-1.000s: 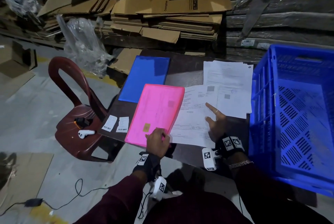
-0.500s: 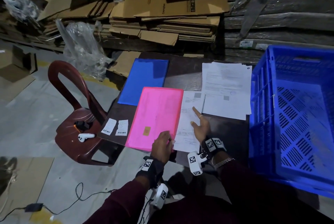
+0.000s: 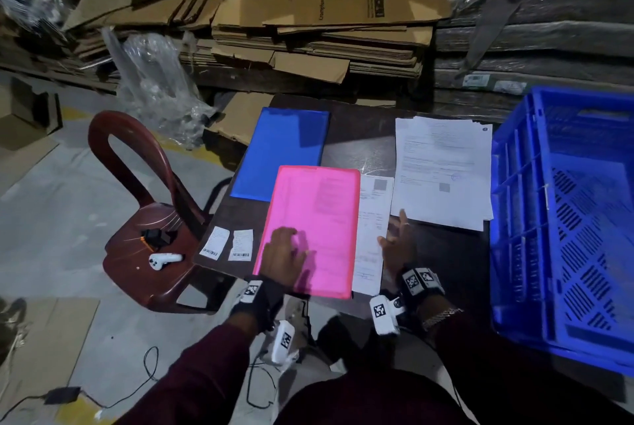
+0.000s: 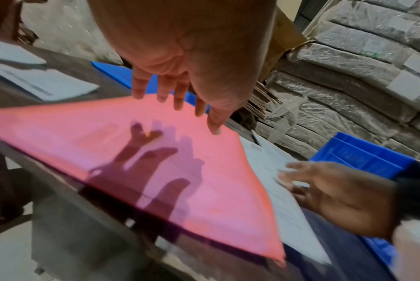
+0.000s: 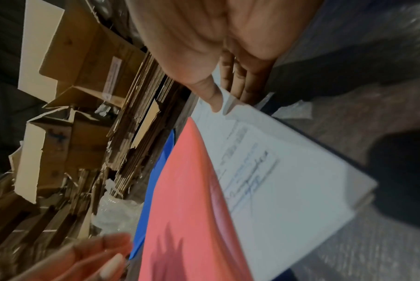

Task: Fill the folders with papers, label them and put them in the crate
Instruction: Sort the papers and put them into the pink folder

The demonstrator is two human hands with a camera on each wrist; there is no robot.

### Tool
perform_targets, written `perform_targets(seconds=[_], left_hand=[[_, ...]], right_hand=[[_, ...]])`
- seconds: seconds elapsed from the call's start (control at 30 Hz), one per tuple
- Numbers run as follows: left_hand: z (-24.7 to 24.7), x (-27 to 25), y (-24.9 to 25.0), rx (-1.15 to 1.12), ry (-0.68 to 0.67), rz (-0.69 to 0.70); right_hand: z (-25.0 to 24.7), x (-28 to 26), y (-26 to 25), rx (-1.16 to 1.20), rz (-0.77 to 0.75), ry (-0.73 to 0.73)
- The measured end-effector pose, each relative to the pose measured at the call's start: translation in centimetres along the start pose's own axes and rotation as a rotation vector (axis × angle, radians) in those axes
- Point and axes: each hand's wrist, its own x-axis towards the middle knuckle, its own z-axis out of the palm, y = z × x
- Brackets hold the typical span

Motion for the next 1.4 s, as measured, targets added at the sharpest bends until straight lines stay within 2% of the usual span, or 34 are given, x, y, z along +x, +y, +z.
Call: perform_targets(seconds=[0.07, 0.17, 0.27, 0.4, 0.53, 0.67, 0.83, 0.97, 1.13, 1.27, 1.4], left_hand=[[-0.6, 1.9, -2.5, 0.113, -0.038, -0.105], [-1.3, 4.1, -4.4, 0.171, -0.195, -0.209], [-1.6, 5.2, -4.9, 0.16, -0.255, -0.146], [-2.6, 5.4, -4.9, 0.055, -0.245, -0.109], [-3.2, 5.1, -5.0, 0.018, -0.248, -0.076], [-4.3, 5.1, -4.2, 0.01, -0.291, -0.114], [-5.6, 5.5, -3.3, 0.007, -0.359, -0.11], [-5.7, 5.5, -2.1, 0.035, -0.36, -0.127], [-5.7, 5.5, -0.7, 0.033, -0.406, -0.197], [-5.7, 4.9, -0.1, 0.005, -0.395, -0.195], [-6.0, 4.6, -0.3, -0.044, -0.4, -0.18]], right_hand=[[-0.1, 0.6, 0.5, -0.01, 0.013, 0.032], [0.2, 1.3, 0.3, -0.024, 0.017, 0.026], [-0.1, 1.5, -0.3, 0.004, 0.065, 0.039], [-0.3, 1.9, -0.5, -0.02, 0.058, 0.072], [1.4, 1.3, -1.9, -0.084, 0.031, -0.037], [3.5, 0.9, -2.1, -0.087, 0.053, 0.053], [1.7, 0.1, -3.0, -0.018, 0.078, 0.079], [0.3, -0.1, -2.5, -0.073, 0.138, 0.128], [2.3, 0.5, -1.4, -0.081, 0.164, 0.134], [3.1, 0.3, -2.0, -0.17, 0.132, 0.022], [1.5, 0.1, -1.9, -0.254, 0.018, -0.031]])
